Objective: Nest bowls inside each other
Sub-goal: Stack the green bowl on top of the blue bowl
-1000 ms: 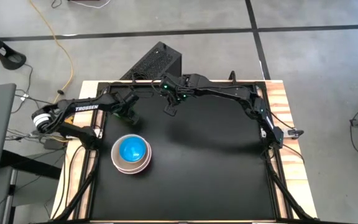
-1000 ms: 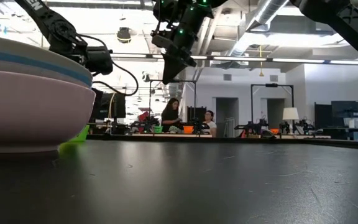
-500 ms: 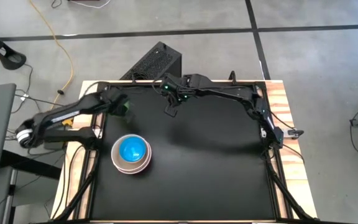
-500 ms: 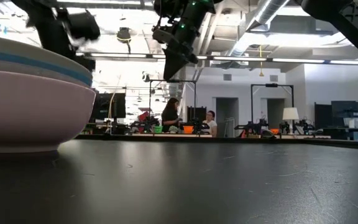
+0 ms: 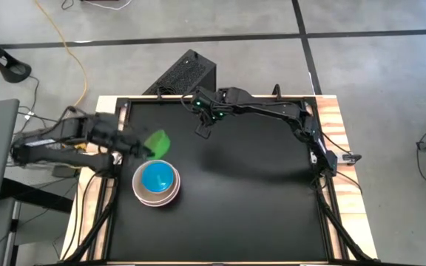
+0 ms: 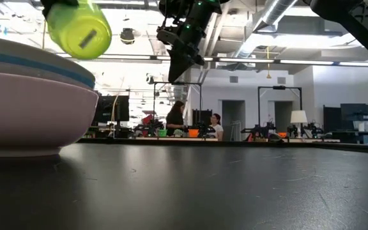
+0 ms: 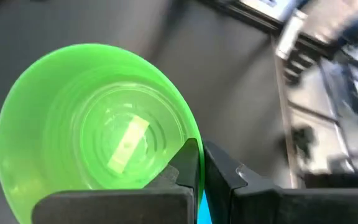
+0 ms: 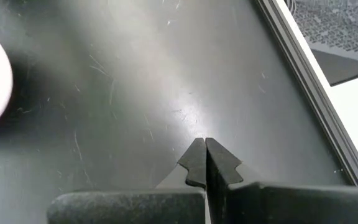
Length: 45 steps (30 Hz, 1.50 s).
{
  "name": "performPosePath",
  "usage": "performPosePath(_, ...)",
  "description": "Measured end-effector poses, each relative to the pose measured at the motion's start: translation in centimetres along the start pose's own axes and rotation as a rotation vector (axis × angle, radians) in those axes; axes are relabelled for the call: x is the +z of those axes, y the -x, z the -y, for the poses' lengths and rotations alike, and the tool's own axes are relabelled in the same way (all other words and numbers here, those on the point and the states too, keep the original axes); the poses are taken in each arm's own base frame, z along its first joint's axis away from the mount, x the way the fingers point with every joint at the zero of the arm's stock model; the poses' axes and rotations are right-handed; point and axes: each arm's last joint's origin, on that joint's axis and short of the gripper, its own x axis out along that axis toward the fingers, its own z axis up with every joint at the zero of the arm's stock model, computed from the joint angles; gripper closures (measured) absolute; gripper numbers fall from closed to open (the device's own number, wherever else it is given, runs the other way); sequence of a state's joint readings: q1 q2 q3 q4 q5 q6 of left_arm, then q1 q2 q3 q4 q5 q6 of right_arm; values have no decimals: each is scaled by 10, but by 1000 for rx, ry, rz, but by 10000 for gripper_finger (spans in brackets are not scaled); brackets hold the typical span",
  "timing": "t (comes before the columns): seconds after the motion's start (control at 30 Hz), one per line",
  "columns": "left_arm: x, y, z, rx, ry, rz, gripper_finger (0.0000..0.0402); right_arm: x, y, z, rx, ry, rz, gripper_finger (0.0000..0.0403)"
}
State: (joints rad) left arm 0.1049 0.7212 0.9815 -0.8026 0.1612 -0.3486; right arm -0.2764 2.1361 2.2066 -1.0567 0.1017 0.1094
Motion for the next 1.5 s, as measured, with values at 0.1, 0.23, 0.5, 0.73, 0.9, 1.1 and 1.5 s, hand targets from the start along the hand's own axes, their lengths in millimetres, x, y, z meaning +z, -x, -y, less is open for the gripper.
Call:
performPosePath(0.1,-6,-15,23,-94,-55,-72,401,-1,0,0,-1,-2,-14,391)
performPosePath(0.23,-24,-36,55,-120,-182,-179,401,-2,0,-3,2,1,-15,391)
performPosePath(0.5,-59,-50,82,77,-303,-276,401,-2,1,-7,6,7,-15,391)
performPosePath(0.73,-66,-58,89,76,-329,-311,401,-2,0,-6,6,-14,-12,391)
performPosePath(0.9,-69,-61,89,75,-334,-355,401,-2,0,-7,6,-28,-10,391)
performPosePath(1.1,-71,-62,88,81,-310,-391,401,-2,0,-7,6,-30,-10,391)
performPosePath(1.5,-74,-60,84,126,-301,-417,342,-1,0,-7,7,-43,-7,391)
